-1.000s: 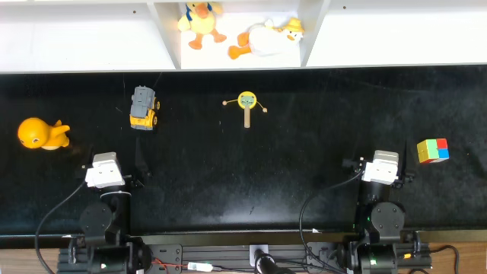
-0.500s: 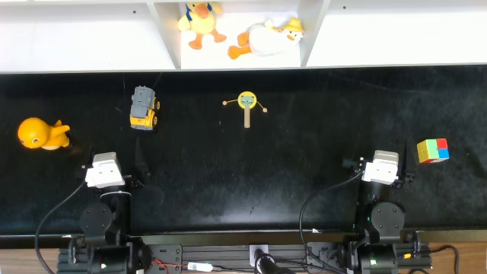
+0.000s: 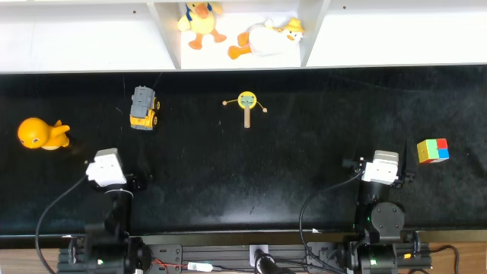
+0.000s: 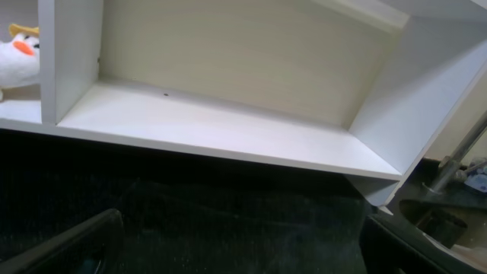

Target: Store Toys

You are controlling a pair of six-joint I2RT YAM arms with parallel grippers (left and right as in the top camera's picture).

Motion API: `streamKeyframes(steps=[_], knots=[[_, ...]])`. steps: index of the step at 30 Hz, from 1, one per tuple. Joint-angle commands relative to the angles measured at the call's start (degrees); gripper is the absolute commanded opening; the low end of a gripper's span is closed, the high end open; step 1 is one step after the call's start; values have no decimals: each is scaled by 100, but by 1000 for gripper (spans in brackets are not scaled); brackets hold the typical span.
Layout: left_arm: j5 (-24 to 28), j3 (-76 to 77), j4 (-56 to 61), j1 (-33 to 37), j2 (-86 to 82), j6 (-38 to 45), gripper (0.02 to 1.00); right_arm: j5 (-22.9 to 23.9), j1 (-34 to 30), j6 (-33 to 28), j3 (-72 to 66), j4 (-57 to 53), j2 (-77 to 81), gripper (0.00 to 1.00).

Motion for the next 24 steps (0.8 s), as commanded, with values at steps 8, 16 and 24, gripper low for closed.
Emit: streamKeyframes(steps=[8, 16, 24], knots=[[-15, 2863, -2404, 881, 2553, 396, 991, 24, 31, 2, -74, 39, -48, 996], [1904, 3932, -2468, 2704, 4127, 2295, 993, 24, 31, 2, -74, 39, -48, 996], [2424, 4424, -2520, 3818, 4448, 3246, 996, 24, 31, 2, -74, 39, -48, 993]])
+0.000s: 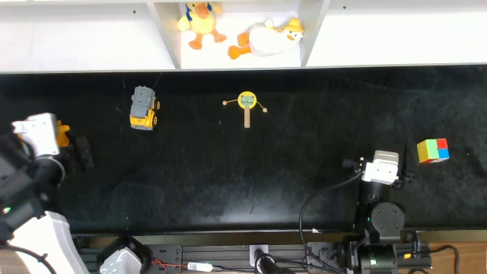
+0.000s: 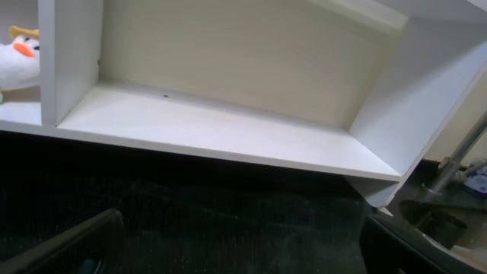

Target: Store Toys

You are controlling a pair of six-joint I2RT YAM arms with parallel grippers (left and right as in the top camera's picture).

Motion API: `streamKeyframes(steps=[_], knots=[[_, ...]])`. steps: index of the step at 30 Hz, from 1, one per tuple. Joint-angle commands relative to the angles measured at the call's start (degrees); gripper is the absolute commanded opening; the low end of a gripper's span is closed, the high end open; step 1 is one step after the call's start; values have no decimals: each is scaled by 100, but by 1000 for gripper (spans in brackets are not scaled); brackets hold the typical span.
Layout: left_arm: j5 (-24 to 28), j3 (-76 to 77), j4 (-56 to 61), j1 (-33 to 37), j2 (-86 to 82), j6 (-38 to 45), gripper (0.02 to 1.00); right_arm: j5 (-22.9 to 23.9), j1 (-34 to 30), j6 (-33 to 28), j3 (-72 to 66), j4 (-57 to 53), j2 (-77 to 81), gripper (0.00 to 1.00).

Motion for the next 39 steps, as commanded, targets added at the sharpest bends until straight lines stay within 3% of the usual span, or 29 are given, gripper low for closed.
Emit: streamKeyframes(steps=[1, 8, 11, 22, 29, 32, 39], knots=[[461, 354, 13, 503, 109, 710, 996, 26, 31, 2, -74, 22, -48, 996], [431, 525, 39, 1088, 721, 979, 998, 26, 31, 2, -74, 22, -48, 993], [387, 525, 297, 1091, 1189, 1318, 998, 26, 31, 2, -74, 22, -48, 993], [391, 525, 1368, 1088, 2269, 1311, 1000, 26, 31, 2, -74, 22, -48, 993], [398, 525, 1646, 1084, 2616, 1311, 524, 26, 31, 2, -74, 22, -48, 996], [400, 525, 1725, 1084, 2629, 1309, 375, 26, 31, 2, -74, 22, -48, 996], [459, 525, 1696, 999, 2328, 977, 180, 26, 31, 2, -74, 22, -48, 996]])
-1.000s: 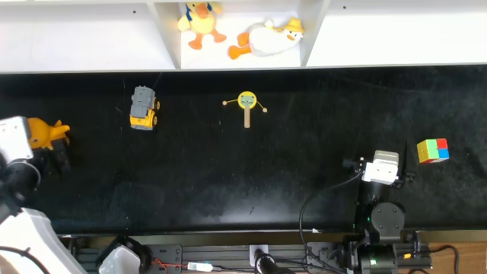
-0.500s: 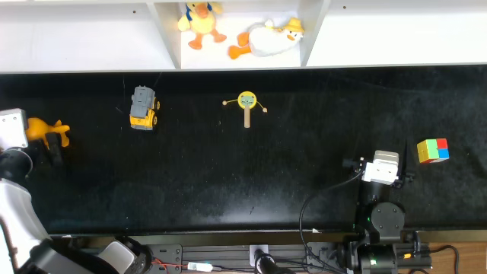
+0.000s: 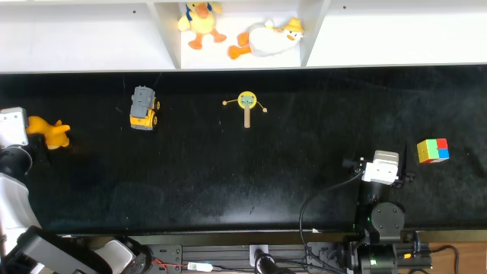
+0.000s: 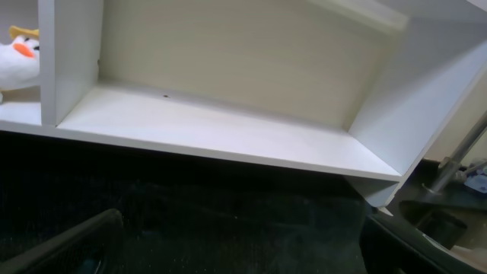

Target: Store Toys

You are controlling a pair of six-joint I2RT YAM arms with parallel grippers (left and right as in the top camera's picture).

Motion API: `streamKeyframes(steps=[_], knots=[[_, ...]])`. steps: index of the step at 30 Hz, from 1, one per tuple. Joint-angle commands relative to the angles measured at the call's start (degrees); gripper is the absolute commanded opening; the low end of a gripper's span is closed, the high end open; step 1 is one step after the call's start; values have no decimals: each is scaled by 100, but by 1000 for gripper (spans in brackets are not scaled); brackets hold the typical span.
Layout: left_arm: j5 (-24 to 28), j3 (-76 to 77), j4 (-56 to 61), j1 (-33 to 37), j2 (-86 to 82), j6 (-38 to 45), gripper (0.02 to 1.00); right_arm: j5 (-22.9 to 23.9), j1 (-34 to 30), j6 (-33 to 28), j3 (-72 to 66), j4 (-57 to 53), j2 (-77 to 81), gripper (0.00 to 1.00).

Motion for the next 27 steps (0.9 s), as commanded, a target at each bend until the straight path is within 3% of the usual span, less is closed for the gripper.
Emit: streamKeyframes(steps=[1, 10, 18, 27], knots=[[140, 136, -13, -127, -343, -315, 172, 26, 31, 4, -74, 22, -48, 996], [114, 192, -227, -708, -1401, -1558, 148, 26, 31, 4, -74, 22, -48, 996], [111, 195, 520, -887, -1672, -2677, 172, 26, 31, 4, -74, 22, -48, 996], [111, 1252, -59, -929, -780, -2785, 134, 26, 31, 4, -74, 22, -48, 993]])
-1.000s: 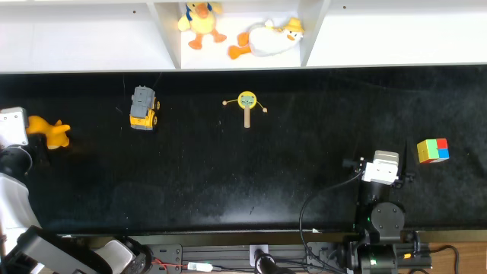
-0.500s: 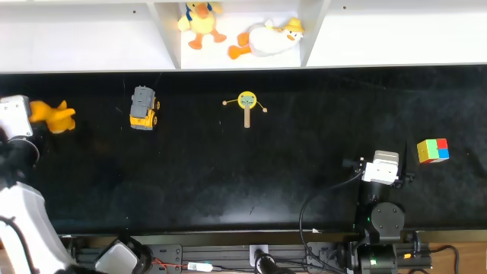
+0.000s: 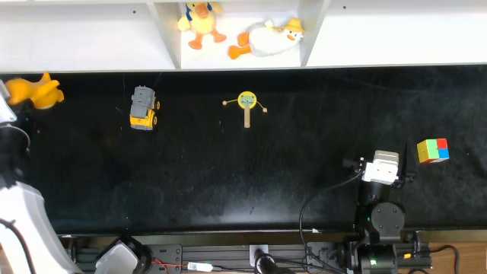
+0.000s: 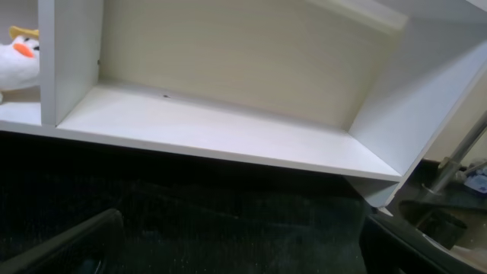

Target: Store Toys

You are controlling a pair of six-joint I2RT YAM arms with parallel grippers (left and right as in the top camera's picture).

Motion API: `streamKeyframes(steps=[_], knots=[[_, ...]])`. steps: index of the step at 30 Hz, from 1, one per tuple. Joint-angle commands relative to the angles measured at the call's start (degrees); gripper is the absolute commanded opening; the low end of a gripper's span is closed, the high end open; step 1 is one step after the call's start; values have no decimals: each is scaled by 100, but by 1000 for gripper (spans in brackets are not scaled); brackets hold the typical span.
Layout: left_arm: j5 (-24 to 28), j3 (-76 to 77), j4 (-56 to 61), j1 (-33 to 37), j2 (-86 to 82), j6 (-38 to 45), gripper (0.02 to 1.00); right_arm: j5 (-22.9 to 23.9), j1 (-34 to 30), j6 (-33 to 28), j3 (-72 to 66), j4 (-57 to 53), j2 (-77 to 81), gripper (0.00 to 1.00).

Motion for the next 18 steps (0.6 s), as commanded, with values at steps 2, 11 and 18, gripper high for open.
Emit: streamKeyframes(steps=[2, 11, 18], knots=[[55, 1141, -481, -168, 636, 15, 141, 24, 33, 4, -74, 20, -48, 996], [-848, 2177, -796, -1115, 1644, -4, 209, 24, 33, 4, -74, 20, -48, 996], [-988, 2430, -756, -1353, 2168, -39, 209, 24, 33, 4, -74, 20, -48, 996]])
